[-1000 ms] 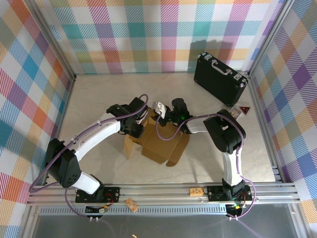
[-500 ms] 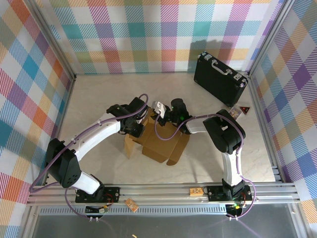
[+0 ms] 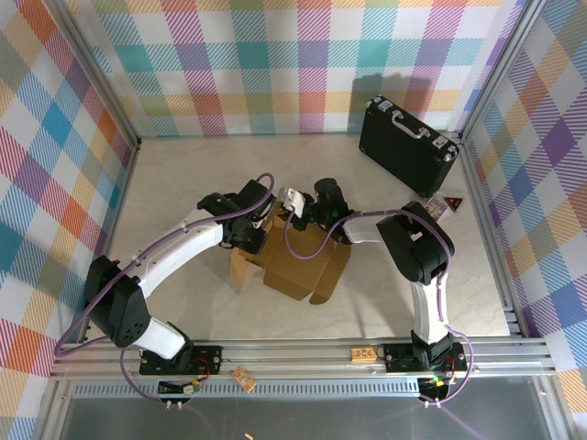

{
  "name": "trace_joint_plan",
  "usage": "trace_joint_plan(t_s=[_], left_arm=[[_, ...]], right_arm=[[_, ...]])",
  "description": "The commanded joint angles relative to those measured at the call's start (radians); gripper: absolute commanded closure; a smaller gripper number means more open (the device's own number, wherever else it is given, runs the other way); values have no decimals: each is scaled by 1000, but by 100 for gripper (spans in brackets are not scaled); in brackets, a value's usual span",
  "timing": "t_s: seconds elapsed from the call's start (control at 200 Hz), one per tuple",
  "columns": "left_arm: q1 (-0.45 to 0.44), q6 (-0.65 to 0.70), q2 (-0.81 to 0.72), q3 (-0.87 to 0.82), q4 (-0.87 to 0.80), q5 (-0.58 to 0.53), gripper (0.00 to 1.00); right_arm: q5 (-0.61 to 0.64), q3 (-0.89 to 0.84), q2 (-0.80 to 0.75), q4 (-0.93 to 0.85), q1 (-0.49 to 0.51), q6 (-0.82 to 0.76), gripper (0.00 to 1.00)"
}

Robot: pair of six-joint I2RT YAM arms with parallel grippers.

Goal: Fold the paper box

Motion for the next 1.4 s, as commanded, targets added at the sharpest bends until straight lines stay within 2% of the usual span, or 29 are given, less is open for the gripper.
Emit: trace_joint_plan(t_s=[0.0, 0.065, 0.245, 0.495, 0.625, 0.775, 1.02, 1.165, 1.395], left_arm=[[-15, 20, -4, -35, -69, 70, 62], [-14, 20, -5, -35, -69, 69, 62], [-15, 20, -4, -35, -70, 69, 62], [-15, 20, -6, -35, -70, 74, 62], [-14, 20, -6, -35, -70, 80, 62], [-14, 20, -4, -34, -70, 80, 62], [-15, 19, -6, -32, -70, 78, 62], [-14, 19, -4, -32, -72, 71, 62], [-15, 18, -2, -34, -76, 52, 62]], right_arm=[[46, 28, 38, -71, -22, -84, 86], [50, 31, 41, -71, -22, -84, 81], [58, 42, 47, -78, -22, -88, 79], [109, 57, 58, -85, -20, -82, 84], [206, 58, 68, -34, -20, -44, 92], [255, 56, 69, -3, -14, -33, 88], [148, 53, 64, -11, -6, -22, 85], [75, 40, 48, -3, -6, 6, 77], [67, 15, 11, -3, -14, 20, 66]])
